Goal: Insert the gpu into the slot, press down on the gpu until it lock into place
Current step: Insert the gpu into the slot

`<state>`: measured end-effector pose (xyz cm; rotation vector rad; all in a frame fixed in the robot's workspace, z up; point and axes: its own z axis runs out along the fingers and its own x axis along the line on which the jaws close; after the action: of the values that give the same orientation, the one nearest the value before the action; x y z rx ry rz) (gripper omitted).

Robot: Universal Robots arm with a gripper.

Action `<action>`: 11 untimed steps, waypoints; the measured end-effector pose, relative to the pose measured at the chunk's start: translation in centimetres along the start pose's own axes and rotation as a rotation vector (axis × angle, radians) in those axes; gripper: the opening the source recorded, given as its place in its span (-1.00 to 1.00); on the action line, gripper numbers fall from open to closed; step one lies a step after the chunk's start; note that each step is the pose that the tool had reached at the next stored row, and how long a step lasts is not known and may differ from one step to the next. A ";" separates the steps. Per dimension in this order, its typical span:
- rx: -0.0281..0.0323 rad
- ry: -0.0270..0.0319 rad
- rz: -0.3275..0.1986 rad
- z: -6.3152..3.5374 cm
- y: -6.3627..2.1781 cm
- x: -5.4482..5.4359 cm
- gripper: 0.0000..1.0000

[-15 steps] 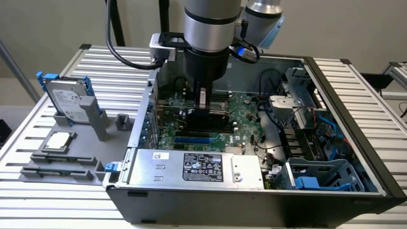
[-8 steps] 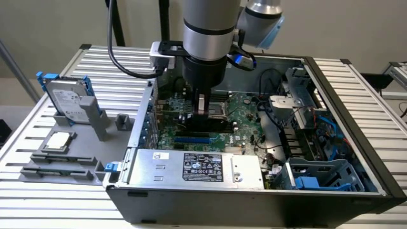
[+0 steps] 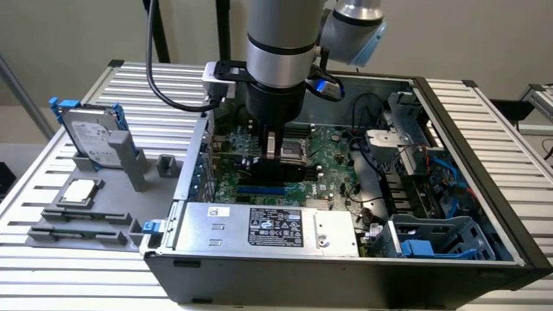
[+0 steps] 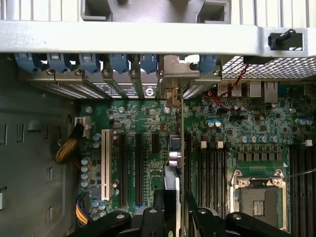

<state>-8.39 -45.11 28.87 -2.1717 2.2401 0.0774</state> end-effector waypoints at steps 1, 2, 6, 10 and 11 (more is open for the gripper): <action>0.0001 -0.0001 0.000 0.01 0.00 0.0 -0.48; 0.0001 -0.0003 0.000 0.01 0.00 0.0 -0.48; 0.0003 -0.0004 0.004 0.06 0.00 0.0 -0.48; 0.0008 -0.0004 0.019 0.13 -0.05 0.1 -0.48; 0.0008 -0.0003 0.023 0.15 -0.07 0.1 -0.48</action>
<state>-8.33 -45.20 28.72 -2.1461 2.2644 0.0772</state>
